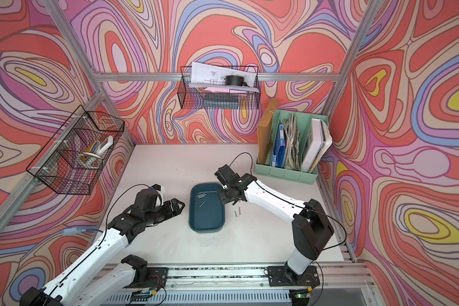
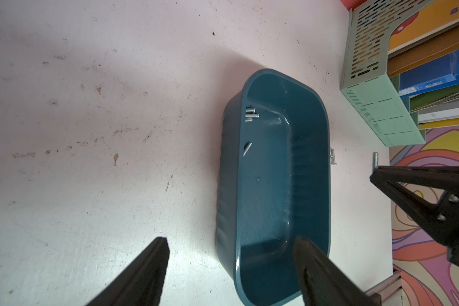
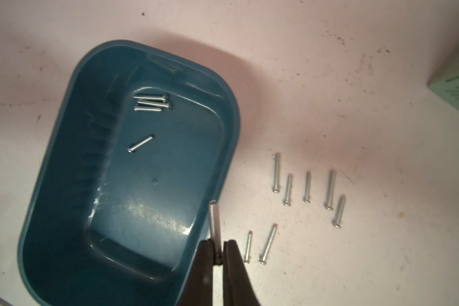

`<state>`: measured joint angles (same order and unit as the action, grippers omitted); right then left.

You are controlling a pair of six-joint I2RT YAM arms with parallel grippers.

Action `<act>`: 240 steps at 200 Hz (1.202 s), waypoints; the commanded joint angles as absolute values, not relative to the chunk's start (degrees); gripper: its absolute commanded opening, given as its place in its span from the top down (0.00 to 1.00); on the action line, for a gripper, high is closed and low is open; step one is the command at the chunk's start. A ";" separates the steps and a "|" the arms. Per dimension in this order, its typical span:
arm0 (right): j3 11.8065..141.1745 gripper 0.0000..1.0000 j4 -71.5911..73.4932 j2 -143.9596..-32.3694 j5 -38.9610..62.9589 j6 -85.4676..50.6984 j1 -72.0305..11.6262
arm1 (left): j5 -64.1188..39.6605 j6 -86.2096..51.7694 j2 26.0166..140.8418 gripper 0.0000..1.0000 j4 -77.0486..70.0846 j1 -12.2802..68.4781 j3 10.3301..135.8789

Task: Take out the screws from the storage box
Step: Place the screw at the center of the board.

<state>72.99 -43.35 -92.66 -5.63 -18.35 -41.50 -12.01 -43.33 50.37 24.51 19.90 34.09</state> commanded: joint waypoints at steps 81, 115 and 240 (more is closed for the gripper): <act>60.06 0.90 -42.84 -90.61 -3.22 -25.03 -35.96 | -13.16 -43.24 52.25 0.20 23.66 20.04 33.86; 58.70 0.89 -39.54 -94.52 -1.11 -25.46 -35.07 | -13.44 -43.51 52.08 0.20 23.30 20.06 33.70; 57.80 0.74 -38.48 -99.07 -0.42 -27.38 -33.58 | -13.53 -43.33 52.64 0.20 23.26 20.04 33.60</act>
<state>58.19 -38.28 -99.22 -0.45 -26.70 -33.87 -12.95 -43.48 52.29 24.18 19.90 34.09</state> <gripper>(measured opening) 0.234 0.800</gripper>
